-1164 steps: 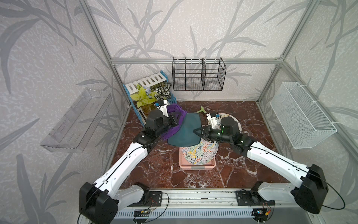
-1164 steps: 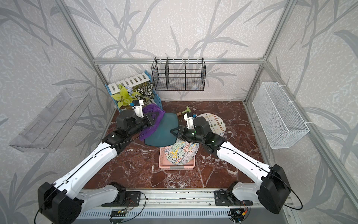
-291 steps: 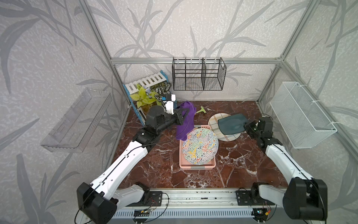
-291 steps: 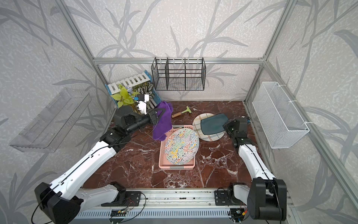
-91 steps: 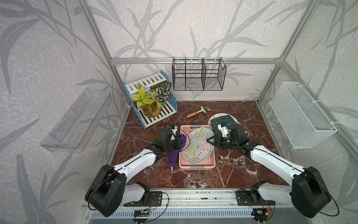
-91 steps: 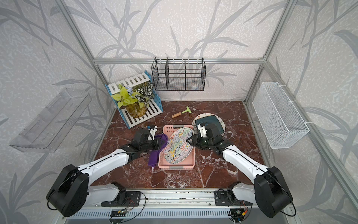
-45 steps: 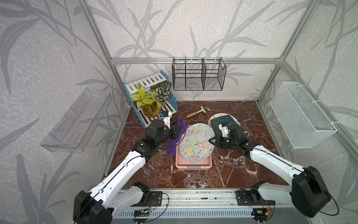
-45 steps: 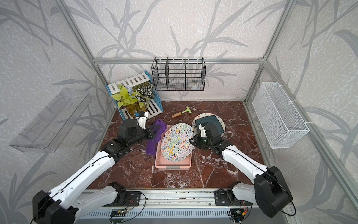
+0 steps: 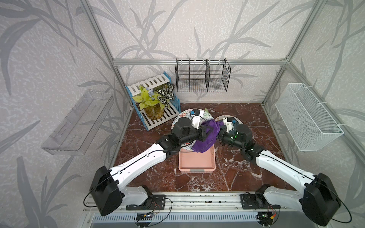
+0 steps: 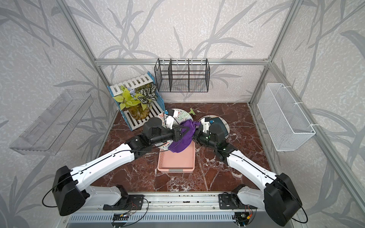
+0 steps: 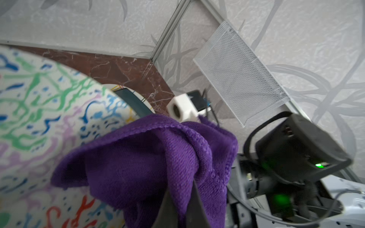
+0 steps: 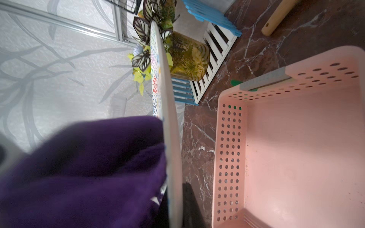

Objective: Wipe the wet plate dry
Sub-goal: Wipe the plate with towel.

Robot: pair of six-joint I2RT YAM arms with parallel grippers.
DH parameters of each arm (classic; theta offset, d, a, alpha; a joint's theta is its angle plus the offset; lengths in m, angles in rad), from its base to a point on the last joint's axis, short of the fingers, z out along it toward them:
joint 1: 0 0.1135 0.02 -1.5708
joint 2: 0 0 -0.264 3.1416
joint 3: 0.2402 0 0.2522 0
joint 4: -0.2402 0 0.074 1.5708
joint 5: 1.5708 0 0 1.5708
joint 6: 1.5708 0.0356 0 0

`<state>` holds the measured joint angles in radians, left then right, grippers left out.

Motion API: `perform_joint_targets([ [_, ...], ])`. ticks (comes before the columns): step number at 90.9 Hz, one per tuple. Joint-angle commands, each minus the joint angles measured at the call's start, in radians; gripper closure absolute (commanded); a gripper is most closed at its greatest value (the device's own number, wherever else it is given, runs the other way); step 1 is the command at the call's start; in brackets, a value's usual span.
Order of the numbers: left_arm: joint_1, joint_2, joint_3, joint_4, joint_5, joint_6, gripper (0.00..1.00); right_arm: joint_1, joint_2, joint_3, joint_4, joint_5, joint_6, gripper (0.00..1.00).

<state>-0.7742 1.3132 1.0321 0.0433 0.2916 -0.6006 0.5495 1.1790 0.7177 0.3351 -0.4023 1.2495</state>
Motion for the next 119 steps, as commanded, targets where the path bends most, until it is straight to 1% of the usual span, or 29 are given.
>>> perform_joint_targets([
  [1,0.001,-0.035,-0.050,-0.096,-0.135,0.046,1.00,-0.021,-0.080,0.068,0.147,0.038,0.074,1.00],
  [7,0.029,-0.064,-0.075,-0.156,-0.217,0.044,1.00,-0.026,-0.100,0.071,0.158,0.032,0.076,1.00],
  [12,0.085,-0.086,-0.085,-0.200,-0.249,0.035,1.00,-0.025,-0.114,0.073,0.164,0.011,0.065,1.00],
  [19,0.182,-0.119,-0.097,-0.231,-0.255,0.019,1.00,-0.021,-0.117,0.096,0.145,-0.061,0.017,1.00],
  [24,0.247,-0.138,-0.092,-0.240,-0.258,0.017,1.00,0.007,-0.112,0.115,0.113,-0.099,-0.029,1.00],
  [28,0.287,-0.144,-0.077,-0.245,-0.258,0.025,1.00,0.041,-0.108,0.125,0.095,-0.120,-0.074,1.00],
  [34,0.318,-0.138,-0.041,-0.250,-0.257,0.046,1.00,0.090,-0.099,0.138,0.073,-0.144,-0.126,1.00],
  [41,0.323,-0.105,0.002,-0.245,-0.216,0.074,1.00,0.130,-0.081,0.145,0.094,-0.160,-0.144,1.00],
  [44,0.321,-0.087,0.017,-0.229,-0.156,0.084,1.00,0.137,-0.074,0.148,0.106,-0.164,-0.142,1.00],
  [49,0.304,-0.056,0.027,-0.175,-0.017,0.090,1.00,0.138,-0.063,0.157,0.117,-0.152,-0.141,1.00],
  [53,0.265,-0.037,0.027,-0.122,0.081,0.106,1.00,0.136,-0.060,0.164,0.126,-0.124,-0.142,1.00],
  [58,0.192,-0.013,0.034,-0.090,0.158,0.147,1.00,0.124,-0.059,0.173,0.135,-0.096,-0.138,1.00],
  [65,0.108,0.018,0.045,-0.089,0.227,0.195,1.00,0.081,-0.053,0.188,0.158,-0.094,-0.106,1.00],
  [70,0.095,0.028,0.034,-0.101,0.261,0.203,1.00,0.039,-0.054,0.189,0.185,-0.095,-0.064,1.00],
  [73,0.099,0.025,0.026,-0.121,0.254,0.206,1.00,0.018,-0.060,0.183,0.210,-0.091,-0.038,1.00],
  [79,0.130,-0.002,-0.001,-0.150,0.179,0.198,1.00,-0.008,-0.083,0.169,0.230,-0.083,-0.018,1.00],
  [85,0.207,-0.045,-0.028,-0.154,0.099,0.147,1.00,-0.006,-0.110,0.167,0.181,-0.092,-0.046,1.00],
  [94,0.364,-0.093,-0.039,-0.160,0.027,0.077,1.00,0.024,-0.126,0.155,0.132,-0.135,-0.083,1.00],
  [99,0.404,-0.096,-0.018,-0.163,0.015,0.080,1.00,0.066,-0.126,0.152,0.099,-0.140,-0.118,1.00],
  [104,0.408,-0.080,0.018,-0.157,0.044,0.104,1.00,0.110,-0.120,0.162,0.053,-0.140,-0.159,1.00],
  [111,0.381,-0.037,0.058,-0.108,0.171,0.113,1.00,0.138,-0.101,0.175,0.048,-0.144,-0.177,1.00],
  [115,0.335,-0.010,0.078,-0.093,0.221,0.130,1.00,0.139,-0.092,0.179,0.058,-0.129,-0.170,1.00],
  [119,0.269,0.019,0.108,-0.114,0.221,0.187,1.00,0.136,-0.089,0.180,0.076,-0.087,-0.167,1.00],
])
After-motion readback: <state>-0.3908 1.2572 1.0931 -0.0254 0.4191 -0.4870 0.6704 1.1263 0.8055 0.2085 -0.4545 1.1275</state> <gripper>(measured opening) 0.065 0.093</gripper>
